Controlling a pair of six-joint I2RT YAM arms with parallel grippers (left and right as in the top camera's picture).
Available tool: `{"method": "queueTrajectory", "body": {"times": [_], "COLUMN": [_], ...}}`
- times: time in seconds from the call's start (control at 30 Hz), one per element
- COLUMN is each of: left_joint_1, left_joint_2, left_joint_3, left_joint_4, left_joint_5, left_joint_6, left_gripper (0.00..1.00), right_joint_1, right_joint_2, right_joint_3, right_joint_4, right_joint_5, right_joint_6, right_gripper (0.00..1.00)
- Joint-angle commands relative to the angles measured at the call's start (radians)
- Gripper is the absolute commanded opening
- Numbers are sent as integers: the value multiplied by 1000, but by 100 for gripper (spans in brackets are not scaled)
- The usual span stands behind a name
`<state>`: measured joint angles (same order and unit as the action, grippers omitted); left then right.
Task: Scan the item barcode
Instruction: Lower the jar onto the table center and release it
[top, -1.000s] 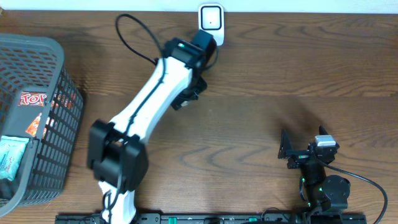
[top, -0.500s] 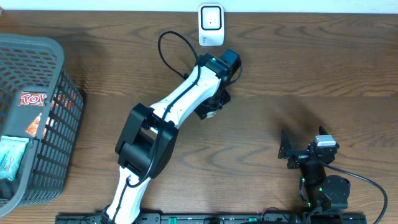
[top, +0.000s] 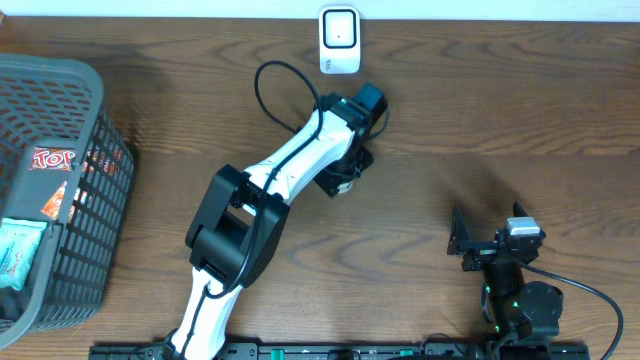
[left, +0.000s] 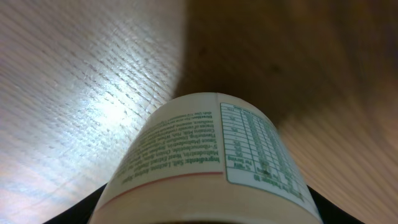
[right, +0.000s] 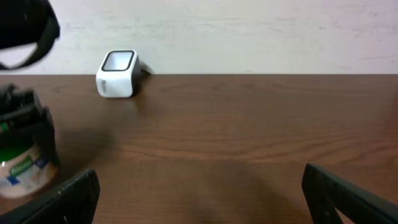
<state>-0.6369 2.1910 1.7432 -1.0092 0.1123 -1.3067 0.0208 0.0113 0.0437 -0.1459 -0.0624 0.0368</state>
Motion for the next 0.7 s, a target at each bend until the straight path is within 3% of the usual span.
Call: {"method": "queueTrajectory", "body": {"times": [0.0, 0.2, 0.37, 0.67], "left_joint_1": [2, 6, 27, 112], "left_joint_2": [-8, -10, -43, -295], "left_joint_3": [-63, -105, -77, 46], "left_joint_4": [38, 51, 41, 24], "left_joint_5": [26, 15, 4, -6], "left_joint_6": [-96, -89, -21, 257], "left_gripper": [62, 63, 94, 97], "right_joint_1": [-7, -7, -7, -7], "right_joint_2": [-2, -2, -2, -2], "right_joint_3": [-3, -3, -3, -3], "right_joint_4": [-1, -1, -1, -1], "right_joint_5": [5, 5, 5, 5], "right_joint_6": [-8, -8, -8, -8], "right_gripper": [99, 99, 99, 99]}}
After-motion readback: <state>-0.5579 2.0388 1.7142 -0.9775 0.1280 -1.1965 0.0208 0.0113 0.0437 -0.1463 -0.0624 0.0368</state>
